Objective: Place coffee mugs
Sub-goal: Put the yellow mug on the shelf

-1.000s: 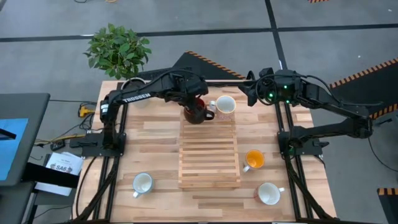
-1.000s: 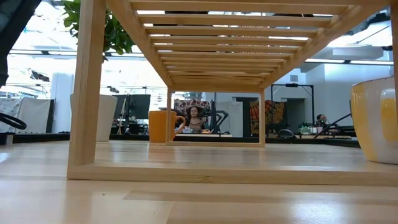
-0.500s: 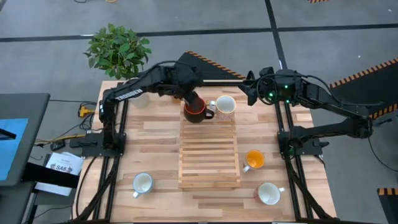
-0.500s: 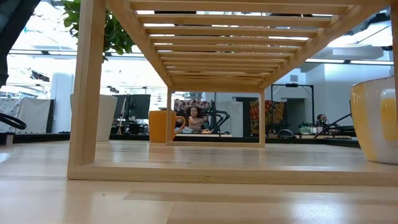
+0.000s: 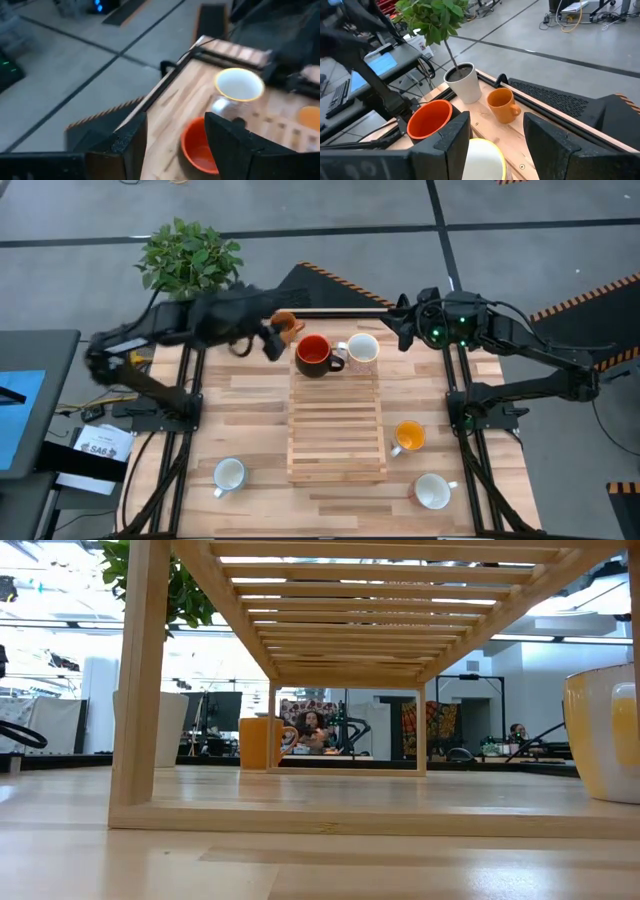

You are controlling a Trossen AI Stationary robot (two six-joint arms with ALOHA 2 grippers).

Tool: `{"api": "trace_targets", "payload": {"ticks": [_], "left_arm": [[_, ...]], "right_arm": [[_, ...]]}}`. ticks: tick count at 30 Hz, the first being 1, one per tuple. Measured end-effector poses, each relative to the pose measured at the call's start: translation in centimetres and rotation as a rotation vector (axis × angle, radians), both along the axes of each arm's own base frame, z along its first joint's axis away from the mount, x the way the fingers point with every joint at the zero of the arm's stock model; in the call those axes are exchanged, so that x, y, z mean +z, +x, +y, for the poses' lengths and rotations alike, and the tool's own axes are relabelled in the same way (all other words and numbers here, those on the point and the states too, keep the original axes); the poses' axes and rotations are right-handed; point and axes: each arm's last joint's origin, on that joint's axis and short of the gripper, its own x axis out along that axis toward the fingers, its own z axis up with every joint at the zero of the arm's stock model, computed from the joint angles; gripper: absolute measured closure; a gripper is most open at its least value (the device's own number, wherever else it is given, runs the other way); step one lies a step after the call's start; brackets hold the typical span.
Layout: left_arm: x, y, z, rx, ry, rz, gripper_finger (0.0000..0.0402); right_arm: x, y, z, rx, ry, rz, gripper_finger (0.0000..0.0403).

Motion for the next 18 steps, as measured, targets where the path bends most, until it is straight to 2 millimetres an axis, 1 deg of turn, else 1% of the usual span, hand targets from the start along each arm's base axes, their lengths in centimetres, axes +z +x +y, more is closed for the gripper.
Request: {"api": "trace_targets", "payload": {"ticks": [3, 5, 8, 10, 12, 14, 16, 18], "left_arm": [[-3.2, -1.5, -0.7, -0.085, -0.021, -0.136, 0.0219], [-5.0, -2.5, -1.1, -0.157, -0.029, -0.265, 0.0219], [-7.1, -4.1, -1.6, -0.205, -0.021, -0.451, 0.0219], [-8.2, -5.2, -1.7, -0.213, -0.009, -0.536, 0.0219], [-8.7, -6.1, -1.8, -0.214, -0.001, -0.588, 0.022], [-9.0, -7.0, -1.8, -0.209, -0.006, -0.602, 0.0219], [-8.8, -7.6, -1.8, -0.2, -0.009, -0.612, 0.0219], [-8.6, -8.0, -1.8, -0.192, -0.008, -0.624, 0.0219]], "right_arm": [[0.0, 0.0, 0.2, 0.009, -0.002, 0.002, 0.0193], [0.0, 0.1, 0.3, 0.016, -0.002, 0.002, 0.0193], [0.1, -0.1, 0.6, 0.043, 0.009, -0.006, 0.0193], [0.5, -0.6, 0.9, 0.071, 0.08, -0.005, 0.0193], [0.9, -1.5, 1.3, 0.08, 0.192, 0.046, 0.0193], [0.7, -2.5, 1.9, 0.091, 0.325, 0.162, 0.0193], [-0.3, -3.1, 2.8, 0.091, 0.455, 0.294, 0.0193], [-1.7, -3.4, 3.8, 0.079, 0.573, 0.43, 0.0193]]}}
